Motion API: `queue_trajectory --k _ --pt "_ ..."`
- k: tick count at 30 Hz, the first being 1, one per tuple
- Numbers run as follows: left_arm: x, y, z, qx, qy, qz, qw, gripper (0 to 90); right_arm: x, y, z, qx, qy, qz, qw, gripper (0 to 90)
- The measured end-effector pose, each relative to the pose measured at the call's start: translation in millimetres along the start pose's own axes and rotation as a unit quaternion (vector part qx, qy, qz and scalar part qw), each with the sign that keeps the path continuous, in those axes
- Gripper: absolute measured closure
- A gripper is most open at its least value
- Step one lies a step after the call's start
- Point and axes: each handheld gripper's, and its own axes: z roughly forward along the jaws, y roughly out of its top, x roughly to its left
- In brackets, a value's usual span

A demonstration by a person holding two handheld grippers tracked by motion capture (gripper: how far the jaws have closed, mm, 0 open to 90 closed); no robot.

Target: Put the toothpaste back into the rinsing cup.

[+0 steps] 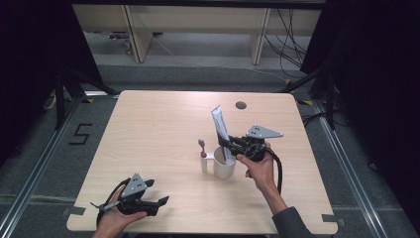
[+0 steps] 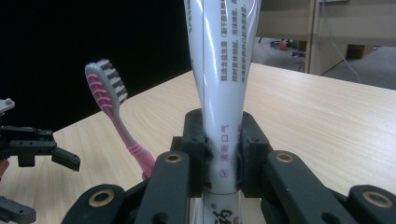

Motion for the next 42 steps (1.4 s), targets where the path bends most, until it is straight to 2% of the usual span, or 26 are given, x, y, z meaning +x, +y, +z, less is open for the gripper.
queue_trajectory --k 1,4,6,8,9,10,11,12,13,14,15,16,18,21,26,27,29,31,34,36,37,38,39,40,41,42 --pt "0.6 0.1 -0.5 0.004 0.002 0.004 1.0 19.9 -0.1 -0.8 0.5 0.001 -0.002 -0.005 1.0 77.2" --pt "0.6 -0.2 -0.4 0.001 -0.001 0.001 1.0 19.9 2.3 -4.6 1.5 0.008 -0.001 0.007 0.9999 77.1" --pt "0.6 0.4 -0.6 0.002 0.0 -0.001 1.0 19.9 0.5 -6.5 3.0 0.01 0.002 -0.006 0.9999 77.1" --pt "0.5 -0.1 -0.2 -0.001 -0.001 0.0 1.0 19.9 0.5 -8.5 4.3 0.017 0.009 -0.001 0.9998 77.0" --pt "0.8 -0.1 -0.9 0.003 -0.002 0.004 1.0 19.9 2.7 -9.9 4.2 0.017 0.002 0.006 0.9998 77.0" --pt "0.8 0.0 -0.8 0.003 -0.001 0.004 1.0 19.9 0.6 -10.7 5.5 0.012 0.005 -0.005 0.9999 77.0" --pt "0.9 0.2 -0.6 0.002 -0.001 0.003 1.0 19.9 0.7 -11.6 6.3 0.014 0.011 -0.004 0.9998 76.9" --pt "0.5 0.3 -0.5 0.002 0.0 -0.001 1.0 19.9 -0.3 -12.0 5.8 0.015 0.002 -0.019 0.9997 76.9" --pt "0.5 -0.1 -0.3 0.0 -0.001 -0.001 1.0 19.9 0.5 -13.0 6.0 0.023 0.005 -0.01 0.9997 76.9" --pt "0.6 -0.4 -0.4 0.001 -0.001 0.001 1.0 19.8 -0.2 -14.0 6.9 0.021 0.007 -0.013 0.9997 76.8" --pt "0.4 -0.4 -0.5 0.001 -0.001 0.001 1.0 19.9 2.0 -14.9 5.3 0.03 0.003 0.0 0.9995 76.8" --pt "0.6 -0.2 -0.2 0.0 -0.001 0.0 1.0 19.9 -0.5 -15.0 5.8 0.032 0.008 -0.014 0.9994 76.7" --pt "0.4 -0.1 -0.3 0.002 0.001 0.0 1.0 19.8 -0.7 -16.0 6.4 0.033 0.002 -0.026 0.9991 76.6" --pt "0.1 -0.5 -0.2 0.002 0.0 0.001 1.0 19.9 0.2 -17.3 6.9 0.039 0.011 -0.018 0.999 76.5" --pt "-0.1 -0.7 0.0 -0.002 0.001 -0.001 1.0 19.9 -0.7 -17.5 5.7 0.044 0.013 -0.025 0.9986 76.1" --pt "0.0 -0.5 0.0 -0.001 0.001 -0.001 1.0 19.9 -0.9 -17.6 4.9 0.046 0.009 -0.031 0.9984 75.4" --pt "0.7 -0.3 -1.0 0.003 -0.001 0.003 1.0 19.8 0.1 -18.2 3.6 0.056 0.007 -0.023 0.9981 71.6" --pt "0.8 -0.4 -0.9 0.002 -0.002 0.004 1.0 19.9 -0.2 -19.8 3.6 0.057 0.003 -0.043 0.9974 72.5" --pt "0.1 -0.6 -0.3 0.002 0.003 0.002 1.0 19.9 1.1 -22.2 2.0 0.063 0.011 -0.037 0.9972 75.1" --pt "-0.8 -0.7 -0.5 0.004 -0.003 -0.001 1.0 19.9 2.3 -24.1 -0.5 0.069 0.008 -0.045 0.9965 75.3" --pt "-0.8 -0.6 -0.4 0.003 -0.002 0.0 1.0 19.9 2.1 -25.0 -0.7 0.06 0.006 -0.053 0.9968 75.3" --pt "-0.8 -0.6 -0.4 0.003 -0.002 0.0 1.0 19.9 2.5 -24.6 -2.4 0.068 0.006 -0.05 0.9964 75.3" --pt "0.8 -0.2 -1.1 0.013 0.002 0.011 0.9999 19.9 1.2 -24.0 -2.5 0.065 0.003 -0.06 0.9961 75.3" --pt "-1.3 -0.7 0.0 0.001 -0.004 -0.001 1.0 19.9 1.2 -24.0 -2.8 0.066 0.001 -0.061 0.996 75.3" --pt "-1.0 -1.0 0.0 0.0 -0.004 0.002 1.0 19.9 4.7 -24.8 -4.2 0.076 0.0 -0.035 0.9965 75.4" --pt "-1.3 -0.9 0.4 -0.003 -0.004 -0.001 1.0 19.9 3.3 -24.9 -2.8 0.07 0.003 -0.046 0.9965 75.3"
